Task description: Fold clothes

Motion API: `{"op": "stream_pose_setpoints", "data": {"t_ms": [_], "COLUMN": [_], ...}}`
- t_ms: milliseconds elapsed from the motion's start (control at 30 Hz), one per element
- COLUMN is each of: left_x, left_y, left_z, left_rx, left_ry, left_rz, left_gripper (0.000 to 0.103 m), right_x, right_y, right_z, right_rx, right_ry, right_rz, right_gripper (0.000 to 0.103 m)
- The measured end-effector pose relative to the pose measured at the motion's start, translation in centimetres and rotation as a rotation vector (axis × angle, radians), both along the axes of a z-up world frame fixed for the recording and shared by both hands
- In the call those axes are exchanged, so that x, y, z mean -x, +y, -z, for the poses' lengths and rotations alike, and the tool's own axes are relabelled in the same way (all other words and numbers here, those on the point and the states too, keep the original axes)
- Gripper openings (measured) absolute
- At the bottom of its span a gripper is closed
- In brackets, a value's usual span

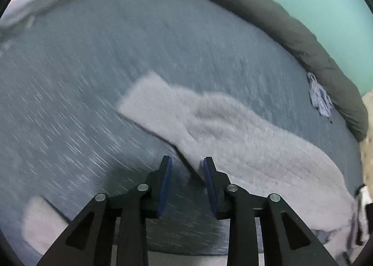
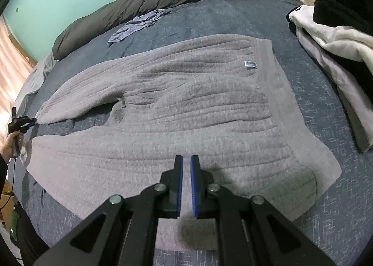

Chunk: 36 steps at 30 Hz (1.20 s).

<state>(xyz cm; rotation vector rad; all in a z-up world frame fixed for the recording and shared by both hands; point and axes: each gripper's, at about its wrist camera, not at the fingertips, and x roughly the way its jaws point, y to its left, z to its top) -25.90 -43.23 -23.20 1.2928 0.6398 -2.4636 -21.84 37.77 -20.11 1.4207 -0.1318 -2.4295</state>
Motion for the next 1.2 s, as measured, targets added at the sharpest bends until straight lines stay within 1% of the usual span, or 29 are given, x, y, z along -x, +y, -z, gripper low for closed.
{"op": "stream_pose_setpoints", "data": {"t_ms": [67,133,233,400,533,567,600,633,667,767,867,933,1000,1100,1167,1200], "left_x": [0.4,1.0,1.7,2.9,3.8,3.9,4.0,4.1,4.1,4.0,3.3,2.8,3.0,3.1,2.7,2.4], "left_y": [-0.8,-1.7,-2.9,-4.5,-5.7,-5.8,-5.8,-5.7,-5.5,-5.1,-5.3,-6.0,-6.2,-5.6,-5.3,-5.1], "left_z": [-0.2,-0.2,0.4,1.7,2.8,3.0,3.2,3.1,2.9,2.0,-0.1,-0.9,-0.1,0.3,0.2,0.0], "left_rx": [0.026,0.039,0.041,0.012,-0.010,-0.015,-0.017,-0.006,0.011,0.062,0.116,0.115,0.076,0.091,0.114,0.126], "left_ry": [0.001,-0.005,0.005,-0.010,-0.021,-0.022,-0.024,-0.026,-0.024,-0.017,0.020,0.025,-0.019,-0.046,-0.050,-0.050], "left_rz": [0.000,-0.015,-0.060,-0.086,-0.106,-0.110,-0.114,-0.115,-0.109,-0.095,-0.127,-0.160,-0.155,-0.135,-0.148,-0.159], "left_gripper": [0.034,0.043,0.044,0.044,0.044,0.043,0.035,0.015,0.006,0.004,0.004,0.002,0.002,0.005,0.006,0.010], "right_x": [0.2,0.3,0.4,0.9,2.0,2.2,2.5,2.7,2.9,3.2,3.4,3.5,3.6,4.0,4.4,4.7], "right_y": [-0.3,-0.7,-1.3,-2.1,-1.9,-1.8,-1.8,-1.7,-1.7,-1.9,-2.1,-2.1,-2.0,-2.0,-1.9,-1.8], "right_z": [0.0,-0.1,-0.2,-0.5,-0.5,-0.5,-0.5,-0.5,-0.5,-0.6,-1.0,-1.3,-1.5,-1.6,-1.8,-1.8], "right_rx": [0.002,-0.008,-0.025,-0.060,-0.071,-0.070,-0.068,-0.067,-0.066,-0.066,-0.061,-0.045,-0.033,-0.031,-0.031,-0.031], "right_ry": [0.003,0.007,0.014,0.027,0.025,0.024,0.022,0.022,0.022,0.021,0.028,0.034,0.034,0.024,0.016,0.012], "right_rz": [-0.002,-0.013,-0.029,-0.061,-0.055,-0.051,-0.046,-0.044,-0.044,-0.044,-0.045,-0.042,-0.039,-0.036,-0.034,-0.031], "right_gripper": [0.006,0.006,0.006,0.006,0.006,0.006,0.006,0.006,0.006,0.006,0.006,0.006,0.006,0.006,0.006,0.006]}}
